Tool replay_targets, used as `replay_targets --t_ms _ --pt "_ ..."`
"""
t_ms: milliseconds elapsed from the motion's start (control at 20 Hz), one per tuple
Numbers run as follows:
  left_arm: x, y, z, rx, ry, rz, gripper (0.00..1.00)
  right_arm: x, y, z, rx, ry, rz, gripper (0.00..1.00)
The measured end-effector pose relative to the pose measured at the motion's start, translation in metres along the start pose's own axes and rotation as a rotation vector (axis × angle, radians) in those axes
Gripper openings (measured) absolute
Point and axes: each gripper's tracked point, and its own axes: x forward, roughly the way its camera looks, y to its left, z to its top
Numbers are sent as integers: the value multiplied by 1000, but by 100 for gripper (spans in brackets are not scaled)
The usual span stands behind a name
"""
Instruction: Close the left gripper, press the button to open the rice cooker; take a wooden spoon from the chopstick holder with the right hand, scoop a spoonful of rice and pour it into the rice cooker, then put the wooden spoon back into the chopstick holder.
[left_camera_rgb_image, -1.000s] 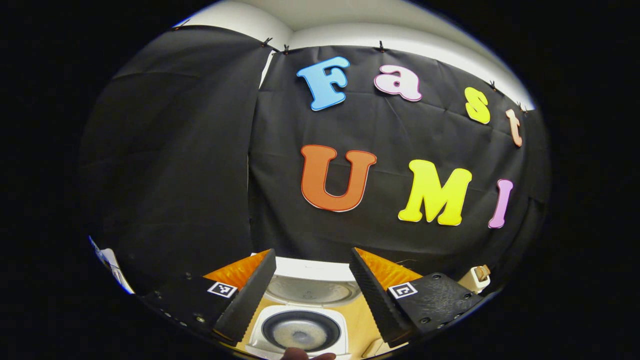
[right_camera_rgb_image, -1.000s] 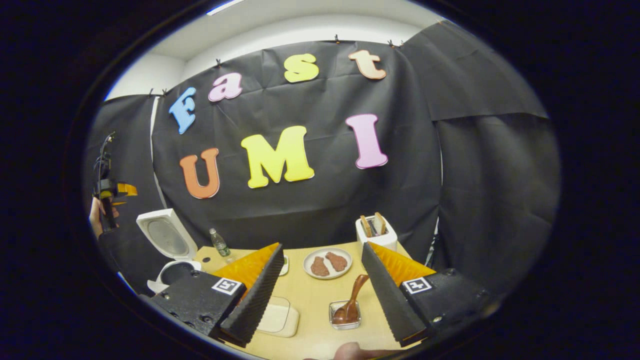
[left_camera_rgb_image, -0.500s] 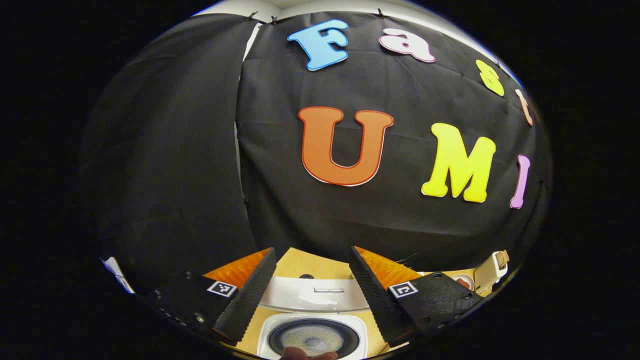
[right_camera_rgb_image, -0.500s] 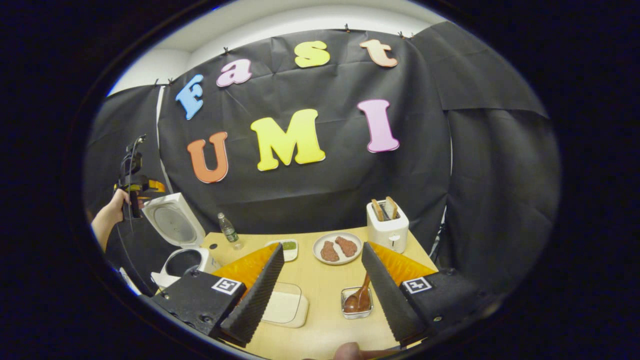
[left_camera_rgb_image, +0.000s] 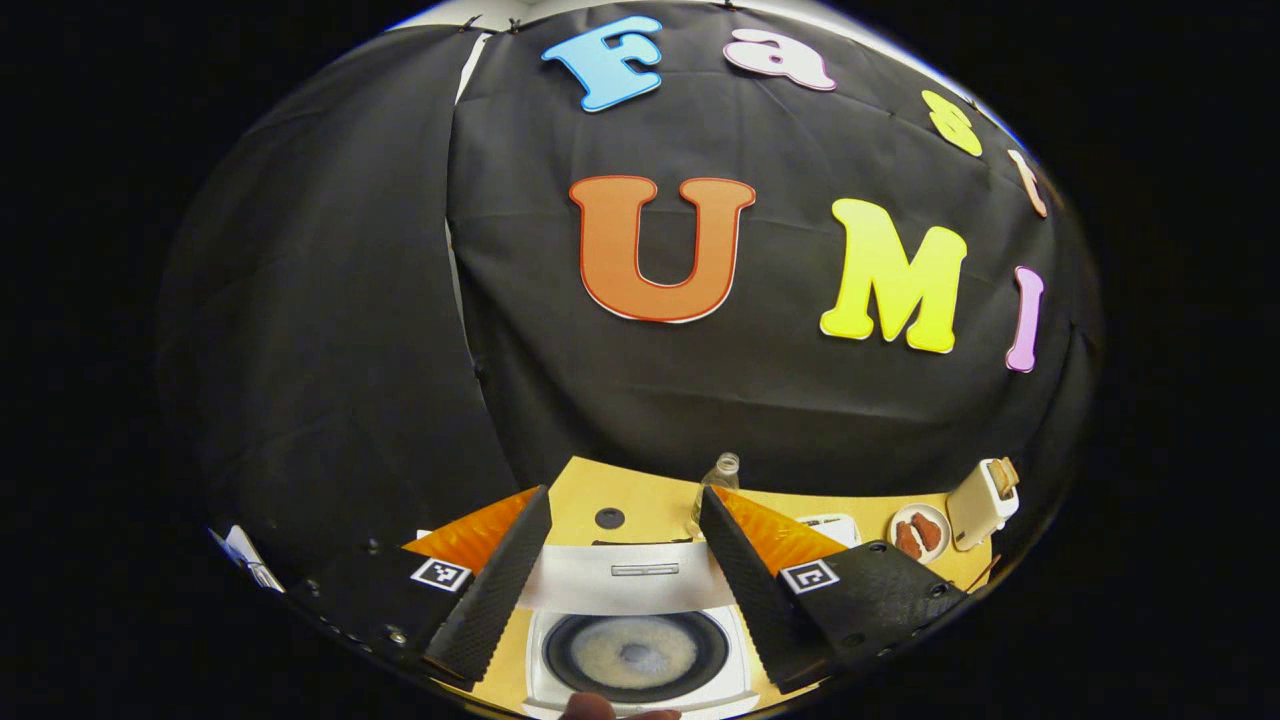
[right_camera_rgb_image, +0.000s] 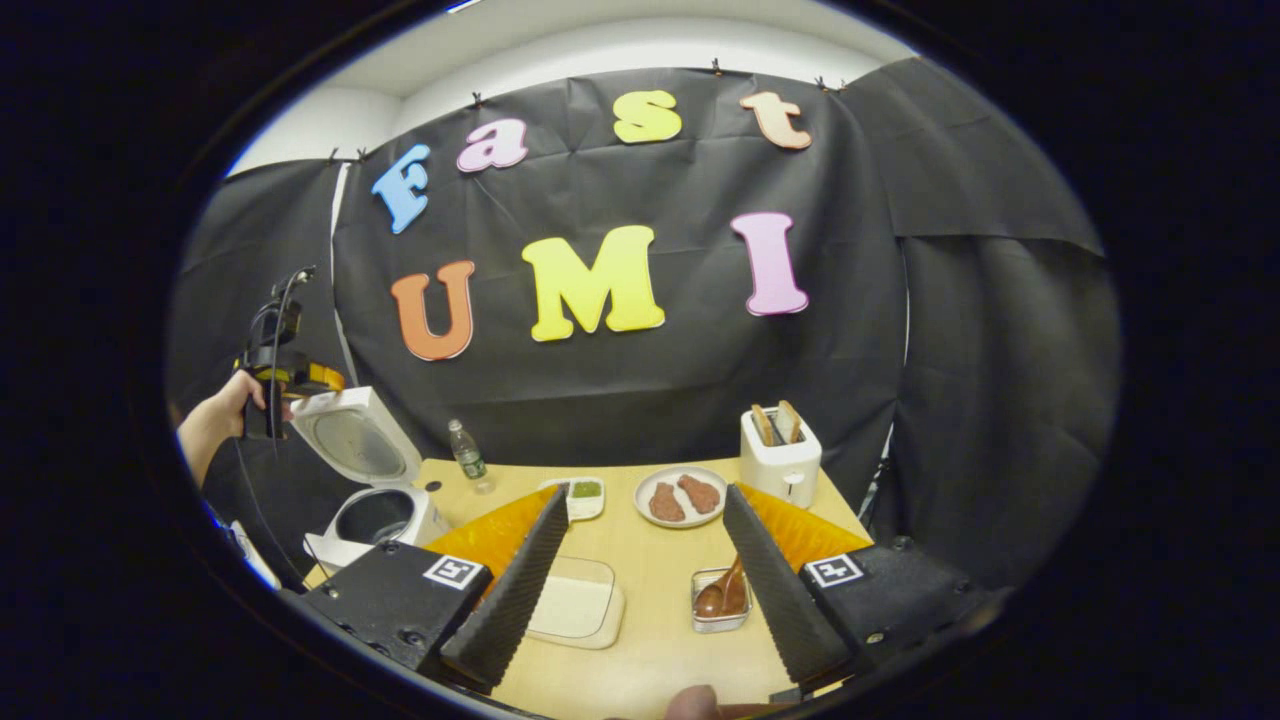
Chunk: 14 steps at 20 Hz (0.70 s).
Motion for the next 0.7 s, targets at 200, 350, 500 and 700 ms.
replay_targets --t_ms 200,350,500,700 --pt "-42 -18 -43 -7 48 -51 96 -6 13 -2 -26 -13 12 100" --pt "-62 -17 -81 -53 98 -53 96 -13 22 -4 -31 -30 18 100" --pt "-72 -20 -120 -96 154 -55 96 -19 28 -11 -17 -21 27 100" --pt "-71 -18 -161 -111 222 -56 97 -22 38 -21 6 4 50 99"
